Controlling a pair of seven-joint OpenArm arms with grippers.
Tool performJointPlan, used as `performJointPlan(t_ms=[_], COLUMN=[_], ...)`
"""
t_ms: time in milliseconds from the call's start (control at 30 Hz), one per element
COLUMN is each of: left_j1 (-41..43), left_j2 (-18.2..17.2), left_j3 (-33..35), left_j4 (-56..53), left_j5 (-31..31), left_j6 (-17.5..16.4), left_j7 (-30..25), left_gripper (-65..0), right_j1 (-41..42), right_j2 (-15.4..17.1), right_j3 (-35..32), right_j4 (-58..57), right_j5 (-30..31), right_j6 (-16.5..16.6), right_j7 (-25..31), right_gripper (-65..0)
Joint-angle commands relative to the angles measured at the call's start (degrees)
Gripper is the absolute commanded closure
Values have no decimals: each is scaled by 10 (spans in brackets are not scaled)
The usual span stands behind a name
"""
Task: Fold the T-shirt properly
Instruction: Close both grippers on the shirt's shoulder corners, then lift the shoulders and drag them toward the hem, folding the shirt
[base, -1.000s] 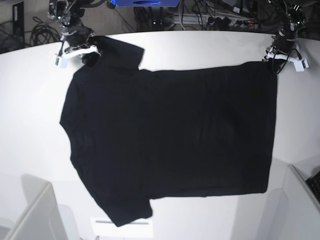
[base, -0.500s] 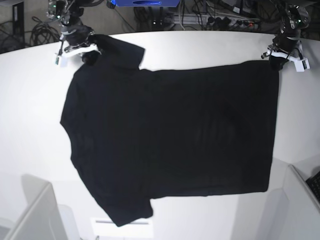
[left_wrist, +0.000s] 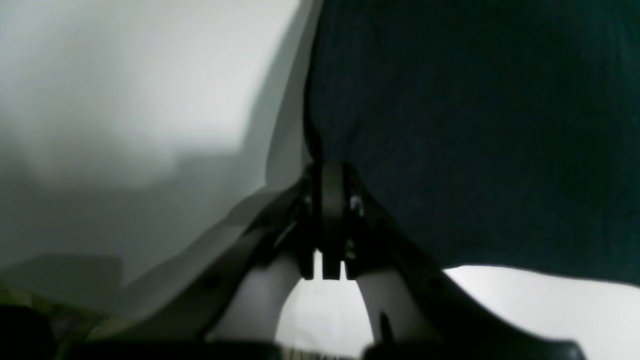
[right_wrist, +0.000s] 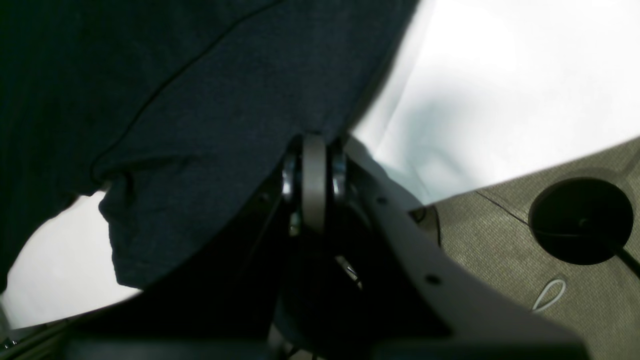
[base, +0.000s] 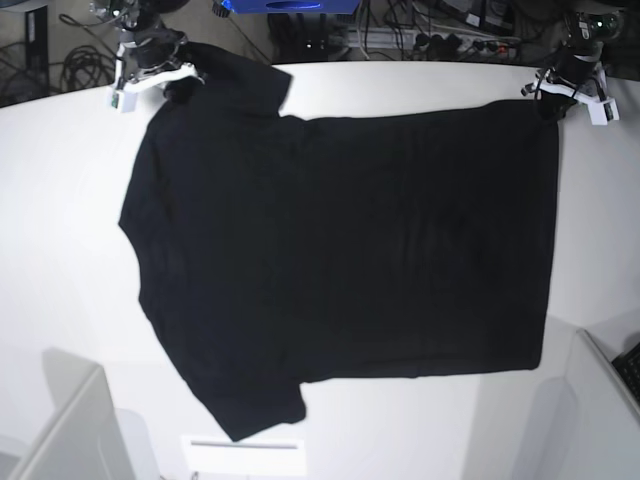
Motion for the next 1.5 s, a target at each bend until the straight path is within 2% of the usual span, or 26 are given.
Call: performJointPlan(t_ms=[0, 500, 767, 1033, 1167, 1267, 1467], left_j1=[11, 56, 55, 36, 31, 18, 4], left_j2=[-8, -8, -7, -6, -7, -7, -8], left_j3=[-6, -3, -2, -2, -2, -2, -2], left_j4=[10, 13, 95, 104, 105, 109, 110], left_j5=[-5, -5, -5, -4, -4, -4, -4], left_j6=[-4, -4, -3, -2, 26, 30, 30], left_j7=[-9, -10, -7, -6, -6, -6, -5], left_gripper=[0, 0, 0, 0, 0, 0, 0], right_j1=[-9, -45, -27, 10, 31, 48, 106], right_j2=[3, 3, 3, 4, 5, 27, 32], right_j3=[3, 3, 2, 2, 2, -3, 3], right_j4=[10, 53, 95, 99, 100, 100, 97], right_j5=[0, 0, 0, 0, 0, 2, 1], right_j6=[1, 1, 1, 1, 0, -4, -5], right_j7=[4, 4, 4, 4, 3, 2, -66], right_gripper=[0, 0, 0, 0, 0, 0, 0])
